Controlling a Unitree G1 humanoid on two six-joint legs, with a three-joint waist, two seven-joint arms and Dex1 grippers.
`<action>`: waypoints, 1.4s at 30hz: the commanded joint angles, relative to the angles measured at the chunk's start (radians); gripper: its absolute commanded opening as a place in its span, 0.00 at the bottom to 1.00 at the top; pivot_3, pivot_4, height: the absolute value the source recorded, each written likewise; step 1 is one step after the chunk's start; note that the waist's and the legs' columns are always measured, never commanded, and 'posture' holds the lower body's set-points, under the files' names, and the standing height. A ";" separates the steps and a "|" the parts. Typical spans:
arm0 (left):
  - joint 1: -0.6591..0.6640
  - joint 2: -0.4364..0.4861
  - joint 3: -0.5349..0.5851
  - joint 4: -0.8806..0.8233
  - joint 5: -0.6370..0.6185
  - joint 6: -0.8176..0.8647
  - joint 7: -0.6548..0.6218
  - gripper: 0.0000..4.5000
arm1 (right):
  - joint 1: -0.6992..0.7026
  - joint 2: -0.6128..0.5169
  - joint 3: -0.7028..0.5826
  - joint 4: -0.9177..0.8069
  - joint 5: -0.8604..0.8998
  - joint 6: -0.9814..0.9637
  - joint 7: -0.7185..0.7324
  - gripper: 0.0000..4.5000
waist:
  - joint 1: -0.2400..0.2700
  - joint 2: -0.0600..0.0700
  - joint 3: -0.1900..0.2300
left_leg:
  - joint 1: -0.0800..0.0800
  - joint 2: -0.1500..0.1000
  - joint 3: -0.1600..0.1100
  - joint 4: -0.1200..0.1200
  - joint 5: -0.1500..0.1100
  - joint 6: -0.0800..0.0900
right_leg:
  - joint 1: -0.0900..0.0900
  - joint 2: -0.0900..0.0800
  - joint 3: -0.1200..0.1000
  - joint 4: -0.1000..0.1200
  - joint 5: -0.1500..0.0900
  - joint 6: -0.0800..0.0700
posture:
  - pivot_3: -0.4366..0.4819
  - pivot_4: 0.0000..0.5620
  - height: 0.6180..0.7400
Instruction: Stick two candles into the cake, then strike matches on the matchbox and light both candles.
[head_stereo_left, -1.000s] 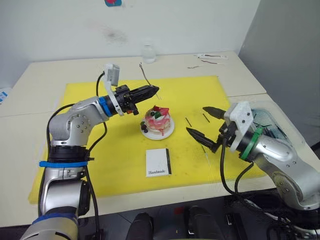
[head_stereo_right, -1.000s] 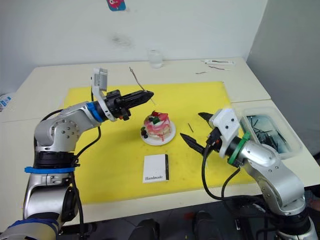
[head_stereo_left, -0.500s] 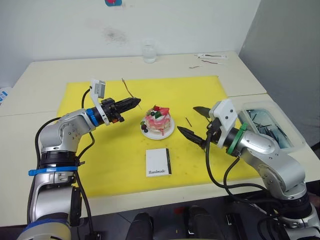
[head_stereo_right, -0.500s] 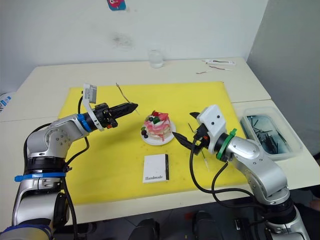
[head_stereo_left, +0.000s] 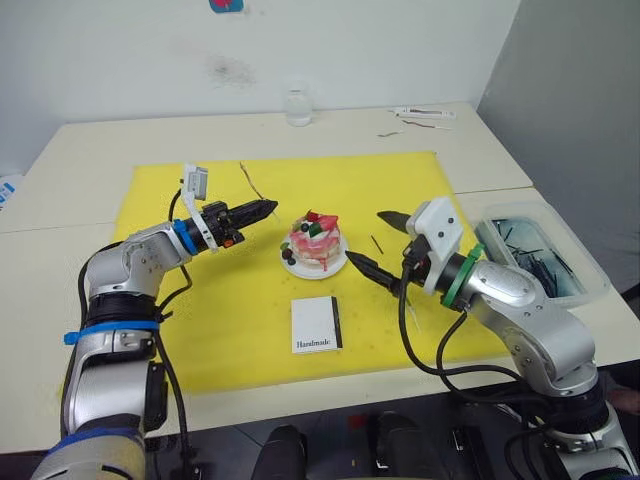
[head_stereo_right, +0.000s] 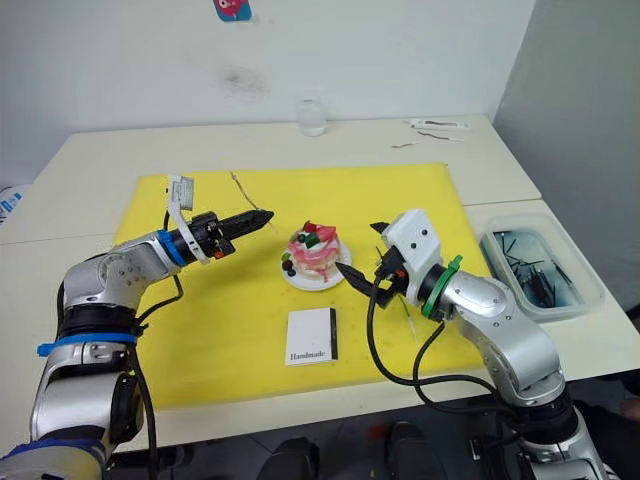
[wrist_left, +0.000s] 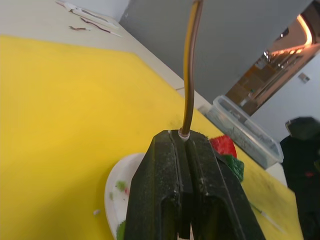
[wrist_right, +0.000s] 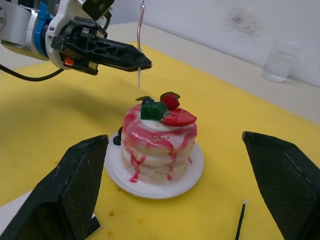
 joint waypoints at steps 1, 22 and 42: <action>-0.058 -0.003 0.038 0.051 -0.014 0.038 -0.007 0.00 | -0.018 0.008 -0.006 -0.014 -0.013 -0.026 -0.002 1.00 | 0.000 0.000 0.000 | 0.000 0.000 0.000 0.000 0.000 0.000 | 0.000 0.000 0.000 0.000 0.000 0.000 | 0.48 0.27 1.00; -0.140 -0.084 -0.017 0.182 0.124 -0.091 -0.107 0.00 | -0.015 0.028 -0.009 -0.025 -0.037 -0.021 -0.006 1.00 | 0.000 0.000 0.000 | 0.000 0.000 0.000 0.000 0.000 0.000 | 0.000 0.000 0.000 0.001 0.000 0.000 | 0.48 0.27 1.00; -0.181 -0.072 -0.040 0.259 0.228 -0.189 -0.174 0.00 | -0.008 0.041 -0.003 -0.025 -0.040 -0.021 -0.012 1.00 | -0.001 0.000 0.000 | 0.000 0.000 0.000 0.000 0.000 0.000 | 0.000 0.000 0.000 0.001 0.000 0.000 | 0.48 0.27 1.00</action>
